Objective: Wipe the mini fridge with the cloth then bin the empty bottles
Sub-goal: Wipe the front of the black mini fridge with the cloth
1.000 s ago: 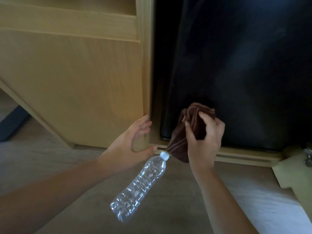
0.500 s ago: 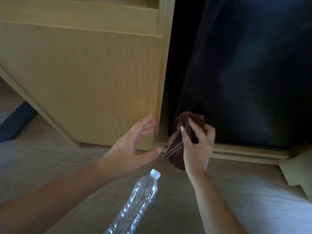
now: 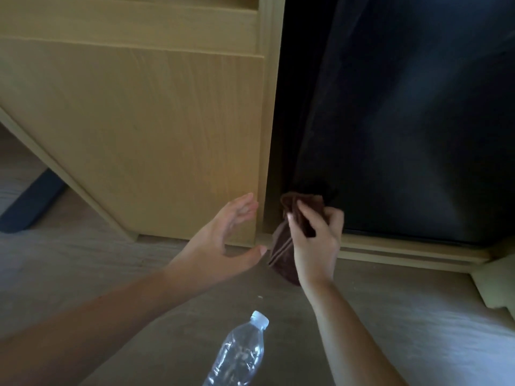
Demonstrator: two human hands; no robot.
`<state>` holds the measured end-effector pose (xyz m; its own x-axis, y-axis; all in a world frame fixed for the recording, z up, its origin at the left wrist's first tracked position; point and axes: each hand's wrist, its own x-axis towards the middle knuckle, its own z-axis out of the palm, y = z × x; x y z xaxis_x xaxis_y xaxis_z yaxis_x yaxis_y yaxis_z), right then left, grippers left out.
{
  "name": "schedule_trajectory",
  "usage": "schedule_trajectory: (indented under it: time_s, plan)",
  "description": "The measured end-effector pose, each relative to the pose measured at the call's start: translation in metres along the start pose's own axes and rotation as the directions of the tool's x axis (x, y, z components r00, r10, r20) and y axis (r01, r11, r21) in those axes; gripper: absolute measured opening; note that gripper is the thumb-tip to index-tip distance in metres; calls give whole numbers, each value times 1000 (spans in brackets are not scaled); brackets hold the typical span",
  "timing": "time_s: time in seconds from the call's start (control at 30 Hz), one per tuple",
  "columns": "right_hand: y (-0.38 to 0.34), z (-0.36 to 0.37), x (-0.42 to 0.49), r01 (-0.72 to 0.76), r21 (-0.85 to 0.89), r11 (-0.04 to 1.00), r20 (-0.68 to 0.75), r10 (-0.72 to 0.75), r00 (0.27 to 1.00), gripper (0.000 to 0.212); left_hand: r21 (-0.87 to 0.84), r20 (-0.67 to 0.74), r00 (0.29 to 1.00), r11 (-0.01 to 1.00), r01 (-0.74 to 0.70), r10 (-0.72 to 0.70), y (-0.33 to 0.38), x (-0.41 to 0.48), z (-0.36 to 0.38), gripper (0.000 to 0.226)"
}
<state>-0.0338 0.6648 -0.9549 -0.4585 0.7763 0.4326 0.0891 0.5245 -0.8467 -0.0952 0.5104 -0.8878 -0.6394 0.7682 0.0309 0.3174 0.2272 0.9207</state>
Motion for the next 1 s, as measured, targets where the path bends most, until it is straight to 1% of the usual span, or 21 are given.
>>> schedule_trajectory:
  time_s: [0.1, 0.17, 0.23, 0.27, 0.33, 0.37, 0.47, 0.6, 0.73, 0.83, 0.87, 0.93, 1.0]
  plan:
    - [-22, -5, 17, 141, 64, 988, -122, -133, 984, 30, -2, -9, 1000, 1000, -10, 10, 1, 3, -1, 77]
    - [-23, -1, 19, 179, 54, 982, -142, -170, 975, 30, -19, -15, 1000, 1000, -18, 17, 2, 4, 0, 76]
    - [-13, 5, 13, 130, 39, 991, -84, -126, 988, 28, -27, -32, 999, 999, -26, 25, 2, 5, 2, 75]
    - [-6, 8, 8, 91, 23, 996, -27, -91, 996, 27, -27, -38, 999, 999, -26, 25, 1, 6, 2, 75]
    - [13, 14, -5, 66, -55, 996, 73, -62, 995, 24, -23, -34, 999, 1000, -21, 20, 0, 6, 3, 74]
    - [23, 16, -10, 63, -84, 994, 98, -55, 994, 22, -20, -29, 999, 1000, -17, 16, 0, 6, 3, 75]
    - [37, 19, -17, 39, -111, 993, 112, -27, 993, 19, -6, -28, 1000, 1000, -14, 13, -1, 5, 5, 76]
    - [42, 11, -15, 32, -96, 995, 93, -23, 995, 20, 4, -52, 999, 1000, -4, 4, 0, 8, 12, 73]
    - [68, -35, 1, -65, -122, 990, -10, 64, 998, 24, 8, -21, 1000, 1000, 17, -16, 4, 14, 25, 75]
    - [91, -85, 24, -209, -181, 961, -109, 191, 975, 26, 18, 0, 1000, 999, 30, -30, 8, 25, 35, 81]
    - [97, -97, 29, -239, -197, 951, -123, 217, 968, 27, 27, 13, 999, 999, 34, -34, 9, 29, 38, 82]
    - [101, -110, 35, -248, -215, 945, -118, 227, 967, 26, 42, 40, 998, 998, 47, -49, 10, 37, 42, 82]
    - [98, -107, 33, -264, -188, 946, -127, 243, 962, 25, 51, 52, 997, 997, 61, -64, 11, 45, 44, 85]
